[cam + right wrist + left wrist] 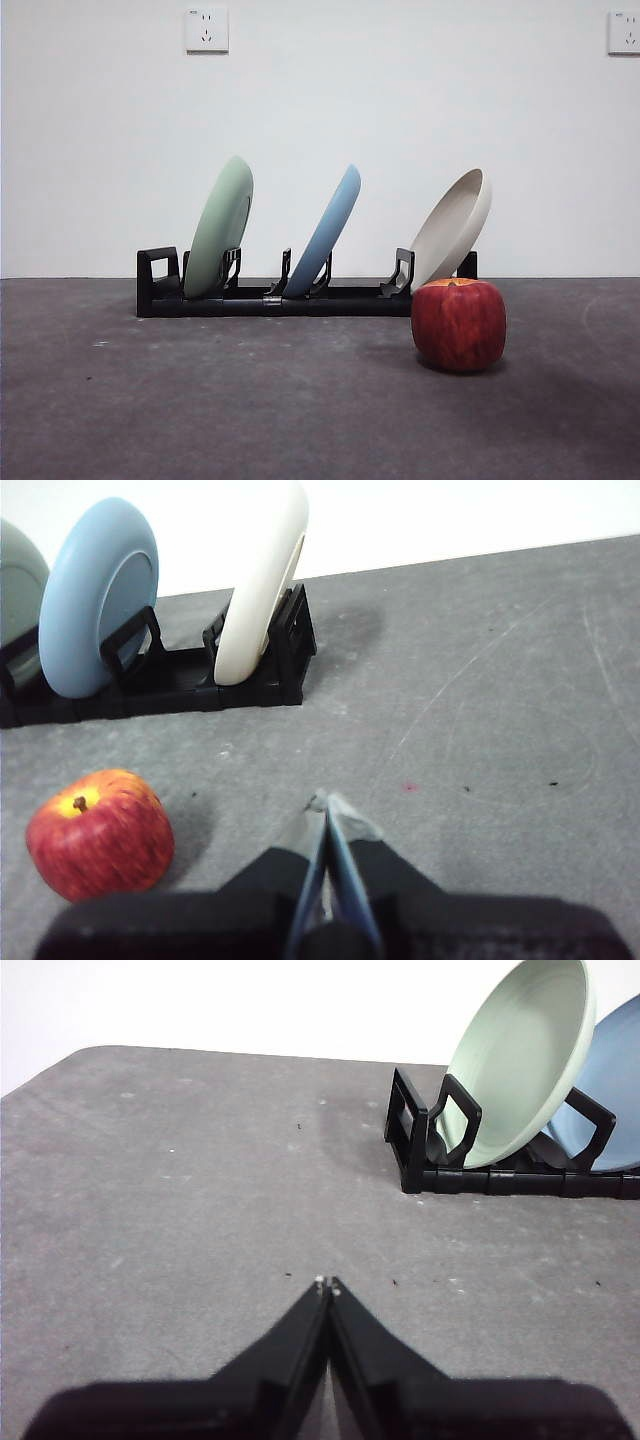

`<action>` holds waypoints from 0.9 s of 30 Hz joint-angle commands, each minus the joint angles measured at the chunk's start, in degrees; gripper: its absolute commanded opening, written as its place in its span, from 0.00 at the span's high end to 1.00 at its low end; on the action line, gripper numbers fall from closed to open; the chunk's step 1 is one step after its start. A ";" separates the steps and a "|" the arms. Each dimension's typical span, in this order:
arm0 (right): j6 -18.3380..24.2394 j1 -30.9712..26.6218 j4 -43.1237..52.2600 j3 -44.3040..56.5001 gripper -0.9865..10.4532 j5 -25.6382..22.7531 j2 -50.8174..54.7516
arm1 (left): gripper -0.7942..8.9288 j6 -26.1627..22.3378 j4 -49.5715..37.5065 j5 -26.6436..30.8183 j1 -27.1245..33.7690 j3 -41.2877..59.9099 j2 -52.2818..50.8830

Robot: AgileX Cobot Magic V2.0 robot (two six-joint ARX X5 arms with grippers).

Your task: Take the green plate from the plate rack,put the plate on the table,take the apple from the table,put the apple in the plate

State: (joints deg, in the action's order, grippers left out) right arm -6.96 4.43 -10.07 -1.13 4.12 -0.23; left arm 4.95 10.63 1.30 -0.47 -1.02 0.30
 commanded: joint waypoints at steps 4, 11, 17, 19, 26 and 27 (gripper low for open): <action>-12.66 -0.09 -0.33 0.48 0.92 0.48 0.11 | 0.92 0.13 -2.47 -0.74 0.20 0.70 -0.17; -14.14 -0.09 -4.22 -4.48 0.92 0.46 -2.19 | 0.92 5.33 -1.01 -3.48 0.20 -2.47 0.55; -13.94 -0.09 -5.27 -12.48 0.92 0.42 -10.21 | 0.92 6.05 -0.48 -4.59 0.20 -8.48 6.21; -13.35 -0.09 -5.35 -15.69 0.92 0.44 -13.64 | 0.92 7.17 0.22 -4.50 0.20 -11.43 9.35; -8.33 -0.09 -6.01 -28.48 0.92 0.98 -27.10 | 0.92 7.02 2.47 -7.45 0.20 -24.09 23.96; -7.76 -0.09 -6.16 -30.14 0.92 1.88 -28.79 | 0.92 6.80 2.84 -8.83 0.20 -25.86 25.97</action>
State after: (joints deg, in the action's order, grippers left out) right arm -16.75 4.43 -16.38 -29.87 5.41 -27.68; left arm 11.66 13.47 -6.26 -0.47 -25.58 24.47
